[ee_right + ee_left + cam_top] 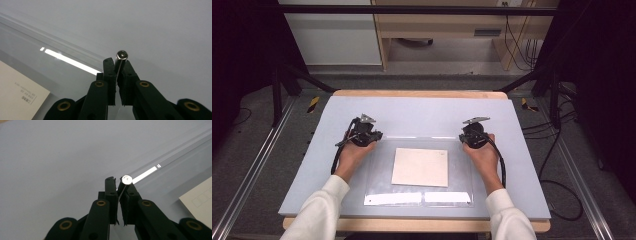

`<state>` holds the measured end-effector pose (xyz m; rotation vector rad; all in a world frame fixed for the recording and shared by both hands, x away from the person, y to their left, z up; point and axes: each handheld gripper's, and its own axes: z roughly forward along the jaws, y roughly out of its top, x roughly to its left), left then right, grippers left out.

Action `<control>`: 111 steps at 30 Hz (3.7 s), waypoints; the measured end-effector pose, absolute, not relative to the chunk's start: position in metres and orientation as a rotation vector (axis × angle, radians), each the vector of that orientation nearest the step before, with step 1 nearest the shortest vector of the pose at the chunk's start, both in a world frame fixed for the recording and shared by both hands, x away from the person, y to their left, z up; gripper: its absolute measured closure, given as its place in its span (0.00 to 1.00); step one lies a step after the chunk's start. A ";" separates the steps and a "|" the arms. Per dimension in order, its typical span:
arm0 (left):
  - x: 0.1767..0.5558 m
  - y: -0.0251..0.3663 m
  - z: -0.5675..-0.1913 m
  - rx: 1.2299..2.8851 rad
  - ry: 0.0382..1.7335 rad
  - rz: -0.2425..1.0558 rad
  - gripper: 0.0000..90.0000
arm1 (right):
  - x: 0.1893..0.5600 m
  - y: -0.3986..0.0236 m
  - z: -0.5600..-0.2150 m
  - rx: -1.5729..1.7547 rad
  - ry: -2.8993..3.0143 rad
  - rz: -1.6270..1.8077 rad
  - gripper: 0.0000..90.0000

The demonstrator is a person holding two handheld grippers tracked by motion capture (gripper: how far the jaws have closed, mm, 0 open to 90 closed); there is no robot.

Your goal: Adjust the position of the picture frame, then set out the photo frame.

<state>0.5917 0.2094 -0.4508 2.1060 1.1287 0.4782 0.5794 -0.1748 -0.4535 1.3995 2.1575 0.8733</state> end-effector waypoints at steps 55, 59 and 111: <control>0.567 0.212 -0.462 1.859 1.093 0.652 0.87 | 0.563 -0.181 -0.456 1.264 1.999 1.051 0.95; 0.566 0.213 -0.460 1.859 1.101 0.653 0.91 | 0.564 -0.181 -0.455 1.264 2.001 1.050 0.95; 0.607 0.206 -0.427 2.142 1.266 0.387 0.94 | 0.528 -0.203 -0.417 1.182 2.042 1.043 0.43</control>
